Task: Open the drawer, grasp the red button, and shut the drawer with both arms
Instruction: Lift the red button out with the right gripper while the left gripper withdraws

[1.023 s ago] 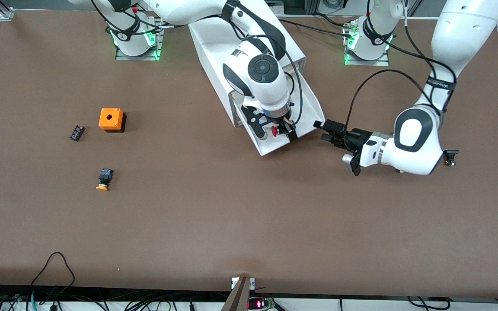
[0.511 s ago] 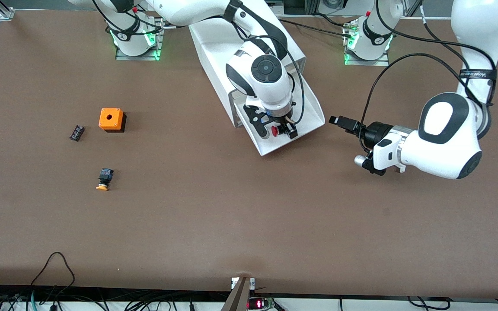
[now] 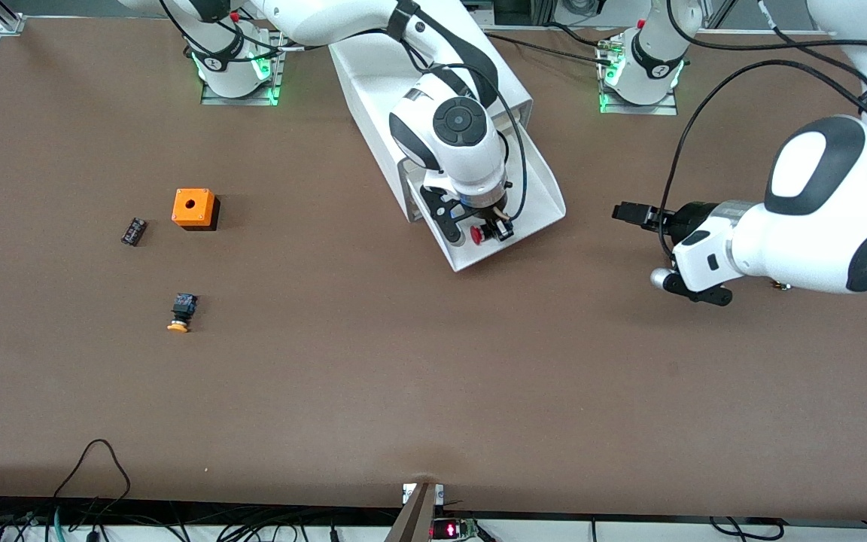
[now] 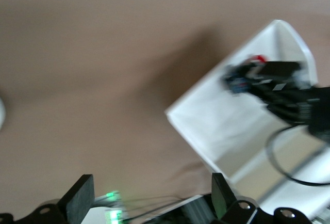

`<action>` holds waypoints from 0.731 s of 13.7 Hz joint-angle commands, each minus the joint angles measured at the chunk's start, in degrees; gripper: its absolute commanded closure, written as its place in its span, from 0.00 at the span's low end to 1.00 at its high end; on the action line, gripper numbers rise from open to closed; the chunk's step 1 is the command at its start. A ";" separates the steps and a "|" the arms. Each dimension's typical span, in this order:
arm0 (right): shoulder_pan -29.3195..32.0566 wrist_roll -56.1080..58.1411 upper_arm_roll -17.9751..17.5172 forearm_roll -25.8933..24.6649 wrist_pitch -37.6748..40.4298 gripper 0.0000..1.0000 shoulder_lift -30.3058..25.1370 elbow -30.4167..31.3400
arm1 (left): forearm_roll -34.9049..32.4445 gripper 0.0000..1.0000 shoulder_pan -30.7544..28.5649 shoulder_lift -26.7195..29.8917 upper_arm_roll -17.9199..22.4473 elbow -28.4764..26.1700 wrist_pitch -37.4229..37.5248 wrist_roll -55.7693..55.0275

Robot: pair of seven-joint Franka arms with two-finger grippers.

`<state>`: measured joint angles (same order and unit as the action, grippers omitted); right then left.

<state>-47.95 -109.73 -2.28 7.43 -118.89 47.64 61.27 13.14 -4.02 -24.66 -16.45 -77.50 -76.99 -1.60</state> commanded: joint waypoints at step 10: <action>16.98 45.78 -0.97 1.79 23.87 1.00 -6.86 -8.71 | -19.66 0.01 5.87 1.98 0.54 4.03 -7.37 -10.57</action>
<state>-34.42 -73.06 -2.43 8.77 -98.17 42.19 52.31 -6.96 1.56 -22.31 -15.89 -73.48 -82.47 -6.16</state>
